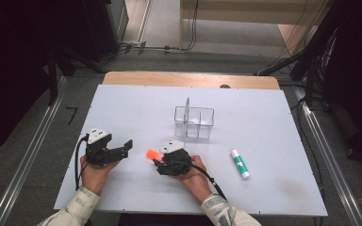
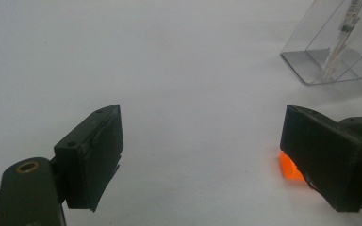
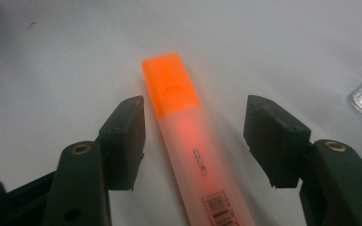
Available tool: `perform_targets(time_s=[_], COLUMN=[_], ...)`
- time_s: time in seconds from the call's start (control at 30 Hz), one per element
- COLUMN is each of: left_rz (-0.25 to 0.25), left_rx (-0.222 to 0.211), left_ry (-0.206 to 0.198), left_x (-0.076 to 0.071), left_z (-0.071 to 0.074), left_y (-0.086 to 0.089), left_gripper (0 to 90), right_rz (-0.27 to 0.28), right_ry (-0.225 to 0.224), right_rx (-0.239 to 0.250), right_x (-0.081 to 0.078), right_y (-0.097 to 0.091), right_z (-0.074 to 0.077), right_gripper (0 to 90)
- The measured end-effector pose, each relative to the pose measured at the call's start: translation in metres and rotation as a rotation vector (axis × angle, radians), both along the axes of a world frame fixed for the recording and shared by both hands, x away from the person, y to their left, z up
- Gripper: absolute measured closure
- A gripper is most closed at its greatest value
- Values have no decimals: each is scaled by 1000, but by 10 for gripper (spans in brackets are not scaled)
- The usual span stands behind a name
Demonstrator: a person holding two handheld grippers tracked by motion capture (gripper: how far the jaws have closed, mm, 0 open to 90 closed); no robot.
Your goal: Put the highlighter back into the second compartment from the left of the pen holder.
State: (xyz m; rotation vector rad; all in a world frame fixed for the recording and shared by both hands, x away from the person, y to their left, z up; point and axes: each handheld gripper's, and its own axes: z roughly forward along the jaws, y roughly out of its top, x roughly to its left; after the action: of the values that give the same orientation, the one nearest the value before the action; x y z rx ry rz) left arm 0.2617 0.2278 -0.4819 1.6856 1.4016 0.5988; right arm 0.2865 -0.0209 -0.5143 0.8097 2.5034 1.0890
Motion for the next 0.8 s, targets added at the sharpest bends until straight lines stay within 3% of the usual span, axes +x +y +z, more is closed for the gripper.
perform_targets(time_s=[0.23, 0.8], left_rz=[-1, -1], left_rx=[-3, -3], left_ry=[-1, -1], left_x=[0, 0], left_z=[0, 0], left_y=[0, 0], left_gripper=[144, 144], right_rz=[15, 36], right_ry=[26, 30], right_rx=[-13, -42], right_x=[4, 11], right_y=[8, 21], right_z=[0, -1], right_gripper=[432, 536])
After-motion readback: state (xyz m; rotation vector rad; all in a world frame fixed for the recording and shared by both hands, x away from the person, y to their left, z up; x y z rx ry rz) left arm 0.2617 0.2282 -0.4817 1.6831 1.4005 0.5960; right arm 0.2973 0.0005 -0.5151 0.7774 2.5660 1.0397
